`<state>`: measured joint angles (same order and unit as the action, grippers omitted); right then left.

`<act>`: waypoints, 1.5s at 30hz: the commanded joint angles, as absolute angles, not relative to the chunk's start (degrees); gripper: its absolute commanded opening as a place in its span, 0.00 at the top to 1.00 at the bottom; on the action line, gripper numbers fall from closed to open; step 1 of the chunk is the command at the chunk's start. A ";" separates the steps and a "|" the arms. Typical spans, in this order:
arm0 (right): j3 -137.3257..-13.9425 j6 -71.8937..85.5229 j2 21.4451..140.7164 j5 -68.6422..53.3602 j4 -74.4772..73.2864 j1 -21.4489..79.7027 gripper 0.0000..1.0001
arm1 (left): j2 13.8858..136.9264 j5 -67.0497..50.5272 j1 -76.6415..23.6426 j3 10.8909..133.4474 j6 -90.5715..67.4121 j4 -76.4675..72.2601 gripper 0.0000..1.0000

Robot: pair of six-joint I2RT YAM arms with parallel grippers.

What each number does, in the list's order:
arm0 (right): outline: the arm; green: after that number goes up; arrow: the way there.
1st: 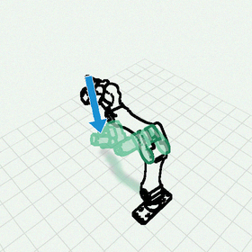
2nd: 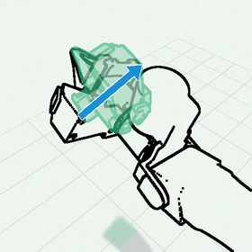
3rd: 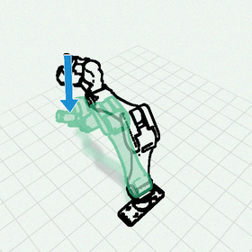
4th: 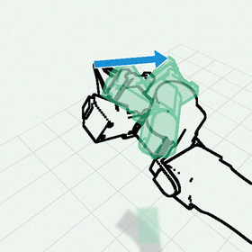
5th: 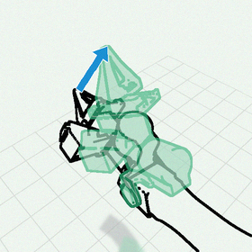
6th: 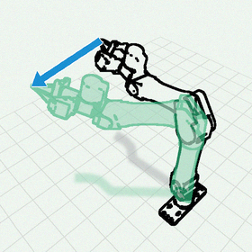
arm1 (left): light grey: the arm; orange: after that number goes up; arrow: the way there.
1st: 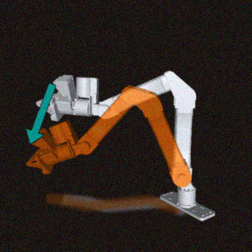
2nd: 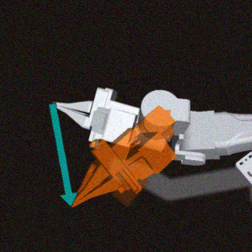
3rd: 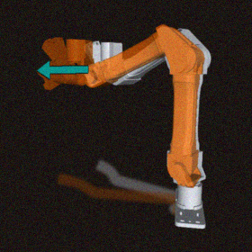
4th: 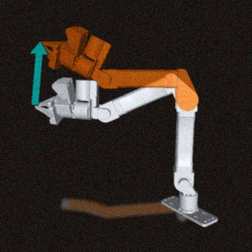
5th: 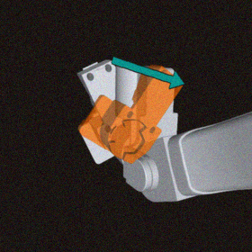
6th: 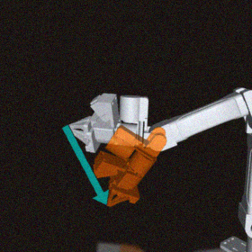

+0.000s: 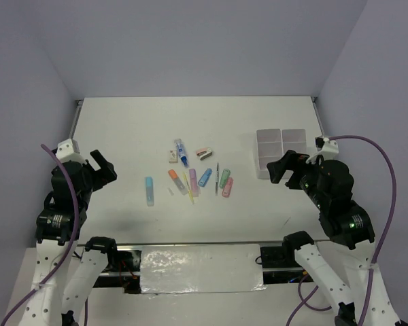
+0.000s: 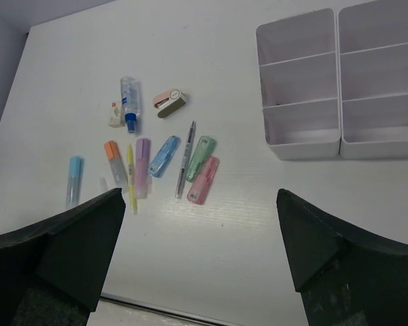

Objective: Sort the stationery into containers
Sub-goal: Pick up the pen from the center of the board.

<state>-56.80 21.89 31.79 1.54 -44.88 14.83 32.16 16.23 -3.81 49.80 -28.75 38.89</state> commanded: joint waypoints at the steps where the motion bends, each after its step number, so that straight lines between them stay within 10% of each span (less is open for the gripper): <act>1: -57.66 21.89 31.29 1.24 -43.78 14.59 0.00 | 32.52 15.82 -3.52 49.92 -28.57 36.48 0.01; 8: -51.07 26.27 42.60 -19.76 -28.23 15.72 0.00 | 32.87 15.56 -3.52 49.83 -28.30 36.39 0.01; 13: -58.61 30.57 64.36 0.48 -27.24 35.11 0.01 | 33.66 13.89 -3.52 49.75 -27.60 35.95 0.01; 20: -66.79 33.75 83.48 15.29 -29.27 45.70 0.36 | 33.49 13.62 -3.69 49.66 -27.34 35.77 0.01; 45: -73.91 30.85 105.03 18.02 -30.76 41.40 0.57 | 34.89 10.37 -4.13 49.31 -26.46 35.07 0.01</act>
<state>-71.07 31.83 103.72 17.21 -30.63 41.63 35.09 11.29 -3.86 49.45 -28.18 37.74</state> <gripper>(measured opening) 0.461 0.993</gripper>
